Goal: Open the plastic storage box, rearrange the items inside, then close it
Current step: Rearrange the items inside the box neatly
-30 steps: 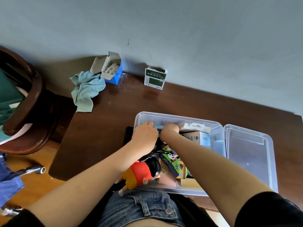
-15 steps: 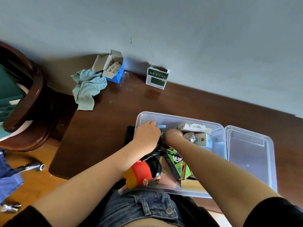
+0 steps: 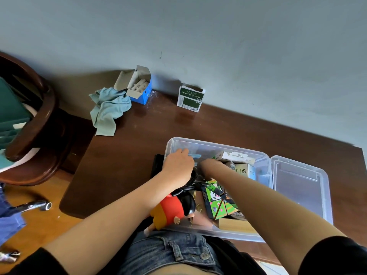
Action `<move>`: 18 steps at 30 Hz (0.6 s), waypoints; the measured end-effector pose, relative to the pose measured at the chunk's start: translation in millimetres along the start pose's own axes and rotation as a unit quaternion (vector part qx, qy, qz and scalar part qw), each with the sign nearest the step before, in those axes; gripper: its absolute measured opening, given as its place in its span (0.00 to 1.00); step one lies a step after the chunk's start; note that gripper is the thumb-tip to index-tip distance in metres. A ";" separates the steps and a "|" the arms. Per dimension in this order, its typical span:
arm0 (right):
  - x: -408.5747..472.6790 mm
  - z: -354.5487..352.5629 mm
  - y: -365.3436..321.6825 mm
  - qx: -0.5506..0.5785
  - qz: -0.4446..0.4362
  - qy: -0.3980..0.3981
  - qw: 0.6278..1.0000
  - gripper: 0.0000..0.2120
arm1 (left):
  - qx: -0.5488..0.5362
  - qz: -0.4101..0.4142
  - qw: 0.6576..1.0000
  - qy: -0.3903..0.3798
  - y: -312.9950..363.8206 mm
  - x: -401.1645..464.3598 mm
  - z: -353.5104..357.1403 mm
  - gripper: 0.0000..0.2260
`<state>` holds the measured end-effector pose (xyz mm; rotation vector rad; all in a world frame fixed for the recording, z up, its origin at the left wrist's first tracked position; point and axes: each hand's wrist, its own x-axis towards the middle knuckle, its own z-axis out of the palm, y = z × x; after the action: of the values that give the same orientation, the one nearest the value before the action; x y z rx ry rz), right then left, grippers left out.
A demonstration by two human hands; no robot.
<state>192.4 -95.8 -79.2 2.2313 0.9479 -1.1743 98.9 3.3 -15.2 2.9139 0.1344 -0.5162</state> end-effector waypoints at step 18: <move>-7.5 -2.0 -10.6 0.056 0.067 0.120 0.989 0.12 | -0.029 0.037 0.999 0.014 -5.9 -1.8 3.9 0.12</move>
<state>182.5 -90.1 -72.5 2.5266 0.8239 -0.9348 95.3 8.3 -19.2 2.8587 0.0453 -0.4524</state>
